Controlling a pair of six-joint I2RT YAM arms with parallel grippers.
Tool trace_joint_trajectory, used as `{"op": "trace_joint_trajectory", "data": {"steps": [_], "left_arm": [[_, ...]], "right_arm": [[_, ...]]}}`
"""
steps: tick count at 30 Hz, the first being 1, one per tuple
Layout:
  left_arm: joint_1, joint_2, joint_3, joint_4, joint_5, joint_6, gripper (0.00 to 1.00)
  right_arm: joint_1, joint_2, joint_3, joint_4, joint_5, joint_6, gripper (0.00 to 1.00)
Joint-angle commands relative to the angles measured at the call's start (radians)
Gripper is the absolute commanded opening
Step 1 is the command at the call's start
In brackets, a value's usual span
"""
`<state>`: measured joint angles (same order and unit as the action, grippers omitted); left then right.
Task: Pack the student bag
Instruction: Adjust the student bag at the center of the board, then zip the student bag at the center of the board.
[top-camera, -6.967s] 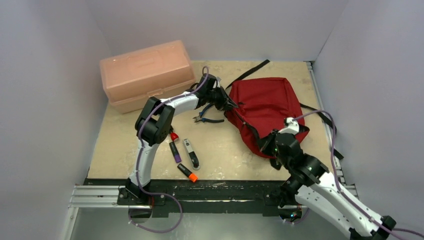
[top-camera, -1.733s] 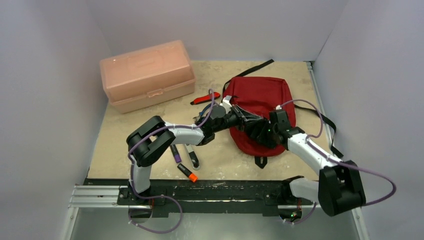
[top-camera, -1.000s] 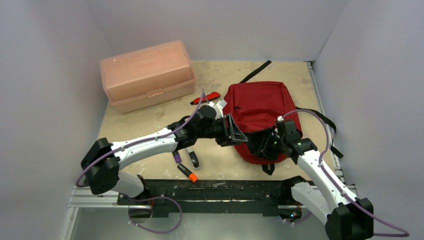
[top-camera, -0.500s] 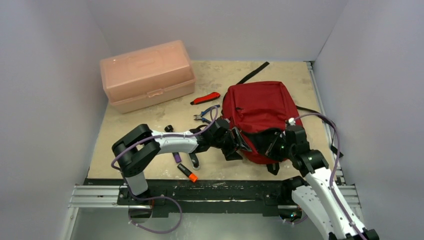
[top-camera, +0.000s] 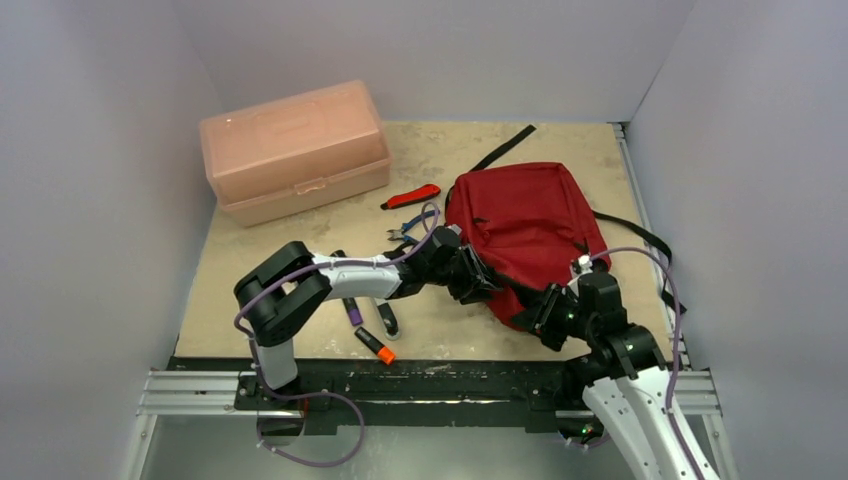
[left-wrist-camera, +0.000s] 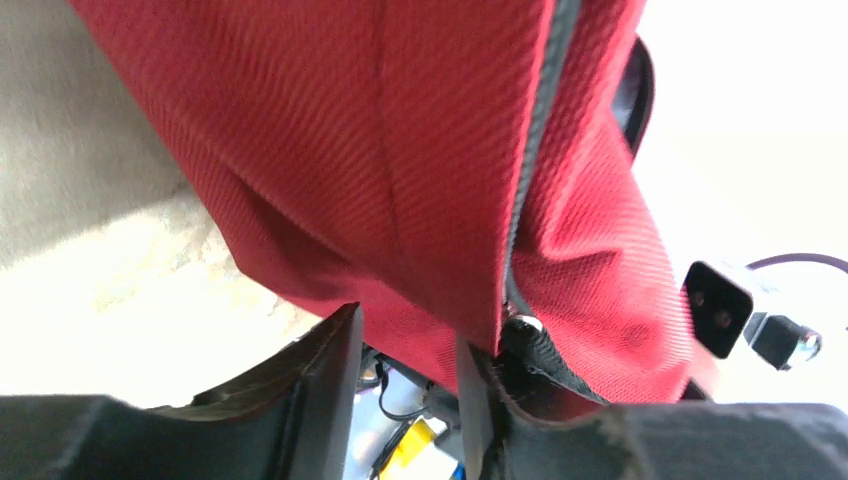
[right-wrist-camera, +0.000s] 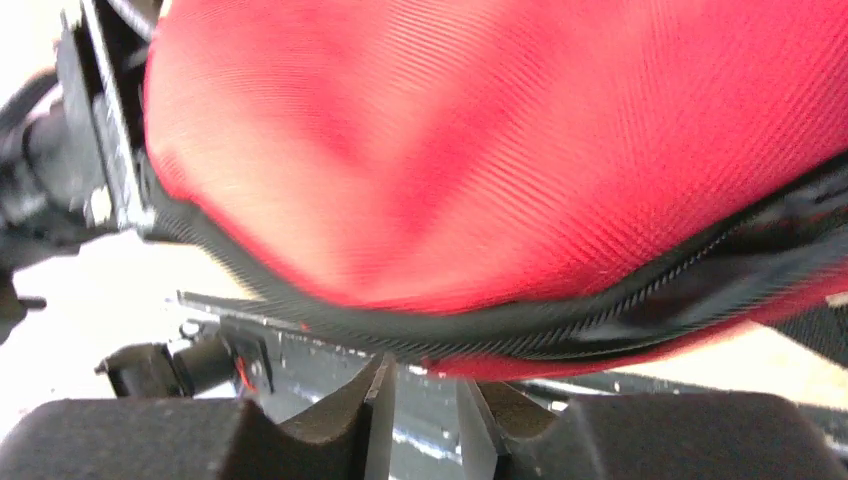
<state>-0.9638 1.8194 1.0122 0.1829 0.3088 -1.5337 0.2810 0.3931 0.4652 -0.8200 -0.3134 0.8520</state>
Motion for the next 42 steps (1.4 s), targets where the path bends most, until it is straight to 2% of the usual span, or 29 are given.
{"op": "trace_joint_trajectory", "data": {"steps": [1, 2, 4, 9, 11, 13, 18, 22, 26, 28, 30, 33, 36, 38, 40, 42], "left_arm": [[0.029, -0.021, -0.047, 0.136, -0.004, 0.033, 0.35], [0.030, -0.026, -0.061, 0.152, 0.007, 0.039, 0.35], [0.029, -0.040, -0.087, 0.163, 0.024, 0.055, 0.34], [0.025, -0.138, -0.184, 0.145, 0.061, 0.114, 0.32], [0.020, -0.188, -0.215, 0.120, 0.067, 0.166, 0.35], [0.018, -0.236, -0.219, 0.048, 0.074, 0.236, 0.39], [0.016, -0.355, -0.205, -0.081, 0.082, 0.385, 0.47], [0.017, -0.408, -0.126, -0.233, 0.124, 0.498, 0.52], [0.017, -0.471, -0.069, -0.314, 0.162, 0.611, 0.55], [0.017, -0.504, -0.055, -0.348, 0.169, 0.659, 0.58], [0.018, -0.529, -0.043, -0.394, 0.171, 0.694, 0.60], [0.043, -0.565, -0.060, -0.418, 0.172, 0.694, 0.60], [0.113, -0.592, -0.099, -0.385, 0.217, 0.638, 0.61], [0.170, -0.597, -0.118, -0.356, 0.260, 0.589, 0.62], [0.219, -0.588, -0.121, -0.343, 0.275, 0.557, 0.62], [0.262, -0.575, -0.124, -0.339, 0.279, 0.518, 0.60]], "right_arm": [[0.007, -0.026, 0.160, -0.154, -0.117, -0.107, 0.37], [0.007, -0.031, 0.200, -0.194, -0.116, -0.116, 0.43], [0.007, -0.039, 0.272, -0.282, -0.106, -0.127, 0.49], [0.007, -0.031, 0.450, -0.397, -0.005, -0.111, 0.54], [0.007, 0.005, 0.527, -0.396, 0.106, -0.128, 0.56], [0.007, 0.081, 0.593, -0.400, 0.278, -0.144, 0.56], [0.006, 0.320, 0.632, -0.212, 0.568, -0.240, 0.67], [0.006, 0.545, 0.671, -0.091, 0.765, -0.366, 0.76], [-0.028, 0.732, 0.704, -0.040, 0.922, -0.475, 0.76], [-0.090, 0.774, 0.700, -0.001, 0.865, -0.480, 0.74], [-0.160, 0.795, 0.683, 0.065, 0.690, -0.473, 0.70], [-0.172, 0.820, 0.671, 0.129, 0.421, -0.476, 0.66], [-0.143, 0.806, 0.627, 0.212, 0.171, -0.499, 0.66], [-0.041, 0.780, 0.611, 0.228, 0.163, -0.440, 0.67], [0.107, 0.780, 0.631, 0.218, 0.230, -0.408, 0.71], [0.196, 0.804, 0.653, 0.198, 0.282, -0.408, 0.71]]}}
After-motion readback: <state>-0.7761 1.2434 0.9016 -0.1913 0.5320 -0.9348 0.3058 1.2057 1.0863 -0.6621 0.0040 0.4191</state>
